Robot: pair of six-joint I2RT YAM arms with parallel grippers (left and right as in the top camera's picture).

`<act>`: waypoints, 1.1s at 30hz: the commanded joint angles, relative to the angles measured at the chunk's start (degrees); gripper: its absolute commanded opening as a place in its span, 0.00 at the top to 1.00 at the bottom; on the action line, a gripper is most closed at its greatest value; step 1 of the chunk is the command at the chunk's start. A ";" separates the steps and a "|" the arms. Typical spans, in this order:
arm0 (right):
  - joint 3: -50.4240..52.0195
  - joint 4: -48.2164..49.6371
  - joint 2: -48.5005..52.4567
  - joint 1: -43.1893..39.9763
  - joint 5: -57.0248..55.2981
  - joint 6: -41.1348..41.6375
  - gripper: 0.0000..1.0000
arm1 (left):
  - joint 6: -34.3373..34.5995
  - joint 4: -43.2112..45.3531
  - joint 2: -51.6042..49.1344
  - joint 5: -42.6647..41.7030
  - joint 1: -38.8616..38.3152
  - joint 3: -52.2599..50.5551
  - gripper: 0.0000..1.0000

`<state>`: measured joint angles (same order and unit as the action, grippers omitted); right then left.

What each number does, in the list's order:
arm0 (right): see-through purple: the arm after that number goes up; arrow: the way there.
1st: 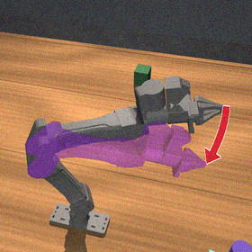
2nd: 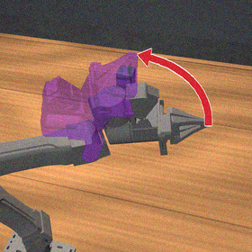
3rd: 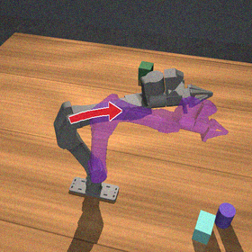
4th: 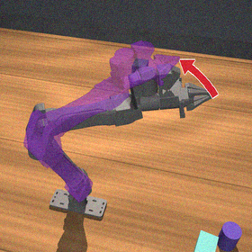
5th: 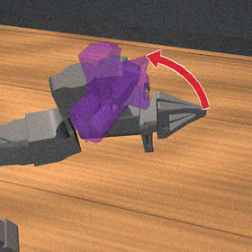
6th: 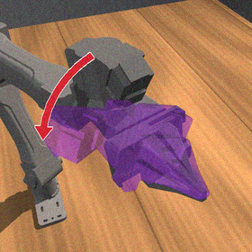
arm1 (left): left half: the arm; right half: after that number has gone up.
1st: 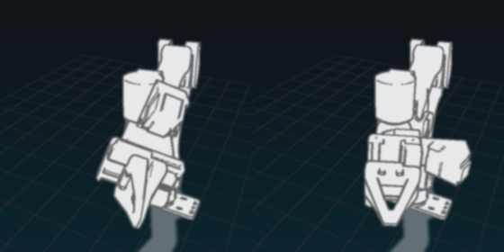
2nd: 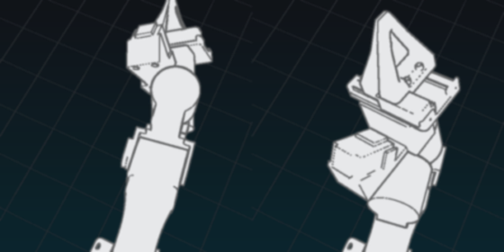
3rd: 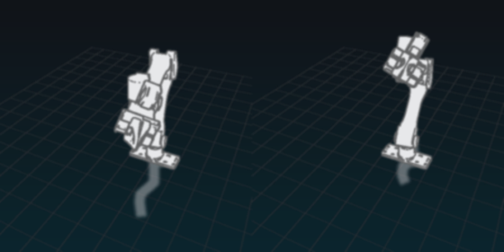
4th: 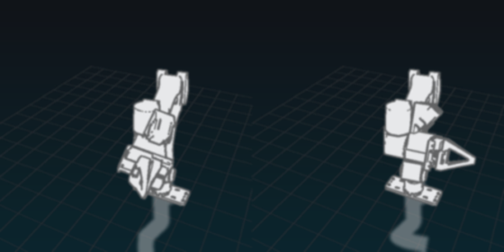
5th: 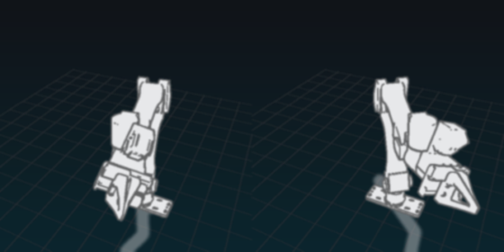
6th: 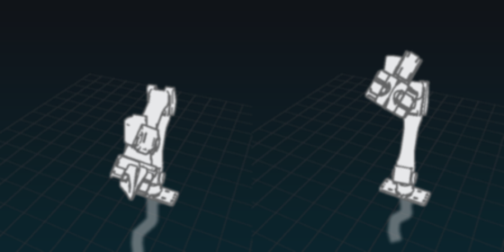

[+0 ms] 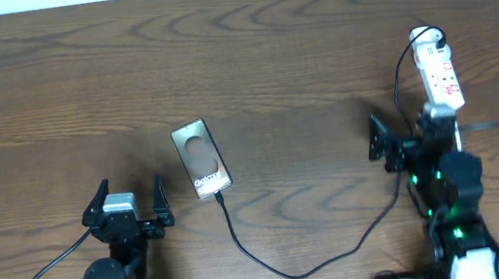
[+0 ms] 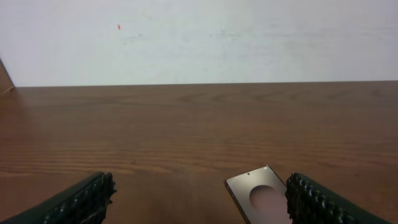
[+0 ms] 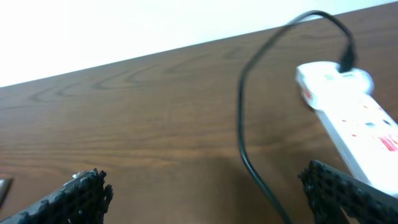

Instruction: Plug charger to phone and switch on socket

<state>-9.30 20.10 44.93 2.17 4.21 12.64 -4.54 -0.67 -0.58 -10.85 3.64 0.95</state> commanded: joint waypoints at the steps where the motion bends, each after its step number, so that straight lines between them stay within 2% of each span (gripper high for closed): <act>1: 5.90 0.35 -8.04 0.39 -4.48 0.17 0.01 | -0.37 -2.29 0.35 -2.19 -0.17 -0.72 0.09; 3: 8.79 0.33 -12.35 0.39 -5.51 0.15 0.01 | -0.37 -2.29 0.35 -2.19 -0.17 -0.72 0.10; 9: 8.98 -9.66 -22.38 0.39 -6.47 -2.16 0.01 | -0.37 -2.29 0.35 -2.19 -0.17 -0.72 0.09; 14: 8.98 -18.27 -30.64 0.39 -6.47 -7.72 0.01 | -0.37 -2.29 0.35 -2.19 -0.17 -0.72 0.10; 16: 8.98 -24.72 -35.80 0.39 -6.45 -11.10 0.01 | -0.37 -2.29 0.35 -2.19 -0.17 -0.72 0.10; 22: 8.98 -24.52 -44.89 0.37 -5.60 -15.15 0.01 | -0.37 -2.29 0.35 -2.19 -0.17 -0.72 0.10; 33: 8.98 -24.55 -44.65 0.11 -5.81 -15.10 0.01 | -0.37 -2.29 0.35 -2.19 -0.17 -0.72 0.09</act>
<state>-0.38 -4.05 0.69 2.17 -1.30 -1.32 -4.54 -0.71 -0.60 -10.85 3.64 0.97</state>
